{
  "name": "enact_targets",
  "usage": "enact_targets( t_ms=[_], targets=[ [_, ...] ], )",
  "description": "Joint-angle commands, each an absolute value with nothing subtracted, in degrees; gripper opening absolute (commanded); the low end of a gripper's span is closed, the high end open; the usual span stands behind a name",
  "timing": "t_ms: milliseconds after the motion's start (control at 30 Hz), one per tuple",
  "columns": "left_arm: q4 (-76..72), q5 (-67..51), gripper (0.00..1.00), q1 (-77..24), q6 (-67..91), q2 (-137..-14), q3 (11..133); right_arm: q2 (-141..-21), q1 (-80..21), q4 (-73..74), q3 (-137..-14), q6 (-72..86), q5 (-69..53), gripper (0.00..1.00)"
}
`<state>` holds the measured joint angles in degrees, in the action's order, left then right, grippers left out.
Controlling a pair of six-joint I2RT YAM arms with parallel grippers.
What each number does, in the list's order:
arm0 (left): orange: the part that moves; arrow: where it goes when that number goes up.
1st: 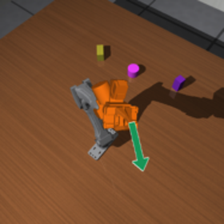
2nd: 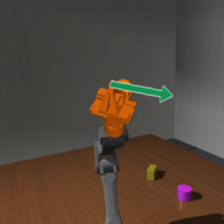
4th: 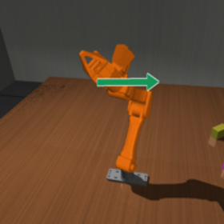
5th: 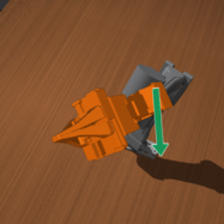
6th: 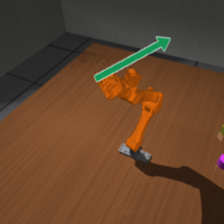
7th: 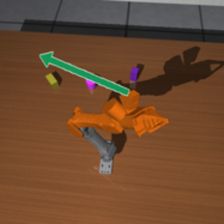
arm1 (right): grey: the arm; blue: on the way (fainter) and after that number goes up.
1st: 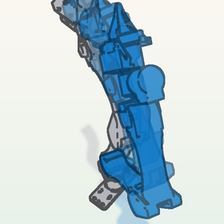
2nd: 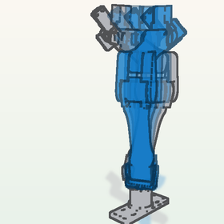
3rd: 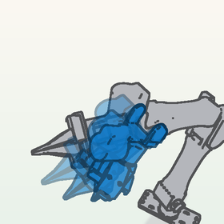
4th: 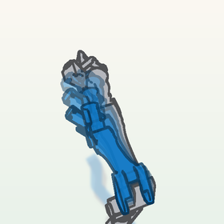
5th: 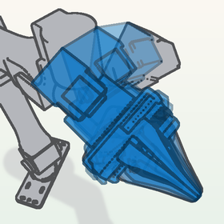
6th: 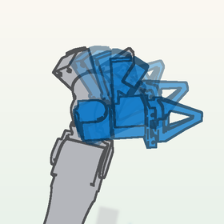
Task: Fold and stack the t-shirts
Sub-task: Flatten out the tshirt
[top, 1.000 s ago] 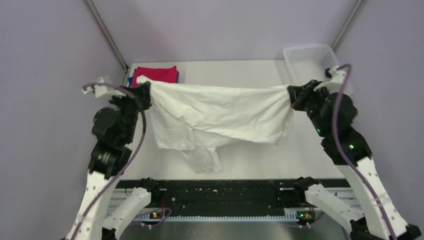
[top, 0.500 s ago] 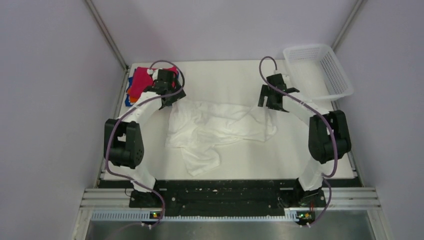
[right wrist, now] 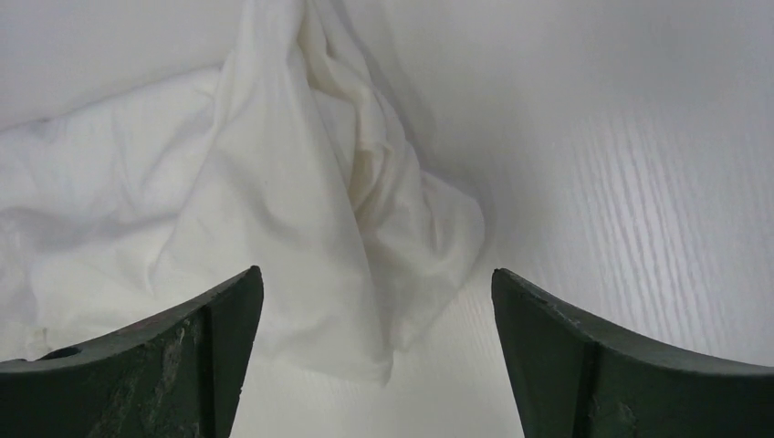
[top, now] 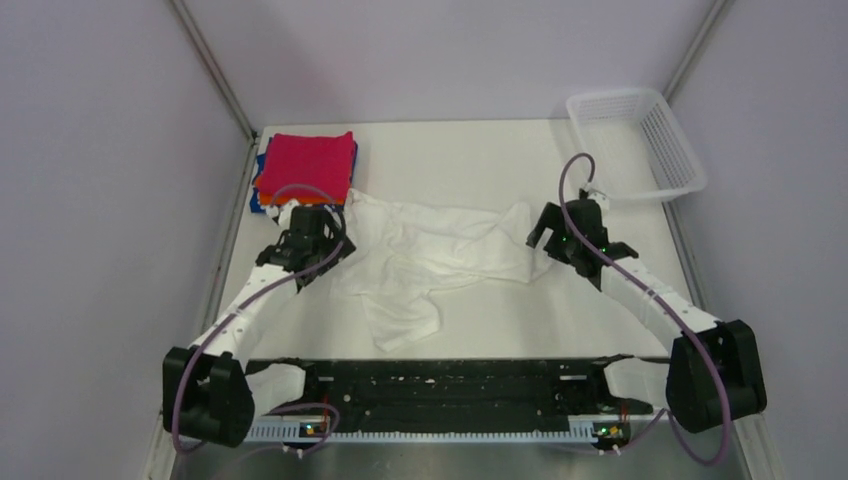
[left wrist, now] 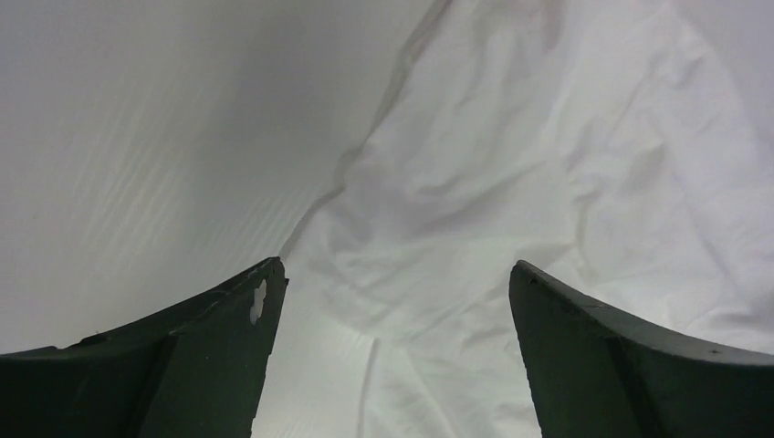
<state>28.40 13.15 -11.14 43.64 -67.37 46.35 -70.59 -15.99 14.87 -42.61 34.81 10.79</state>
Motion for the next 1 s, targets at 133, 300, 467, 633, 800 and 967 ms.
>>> enact_targets(
  t_ms=[133,300,467,633,800,967],
  targets=[
    [26.4,15.3,0.94,-11.1,50.5,-58.5,32.8,-64.6,-21.5,11.0,-34.1,41.7,6.3,0.83],
    [20.5,13.4,0.91,-10.9,50.7,-61.9,31.3,-67.0,-23.9,11.0,-32.6,42.1,6.2,0.68],
    [17.5,12.7,0.84,-10.8,50.8,-68.2,32.4,-68.5,-25.0,9.8,-31.8,42.2,6.3,0.63],
    [14.2,10.7,0.72,-10.7,50.5,-73.1,33.1,-71.7,-25.3,7.3,-32.0,42.0,5.7,0.56],
    [13.7,8.9,0.31,-10.7,49.3,-76.6,34.3,-73.4,-26.1,6.4,-32.8,42.2,5.9,0.50],
    [14.7,6.7,0.00,-10.7,48.0,-76.7,35.9,-73.5,-26.4,7.3,-33.1,42.6,6.4,0.39]
  ],
)
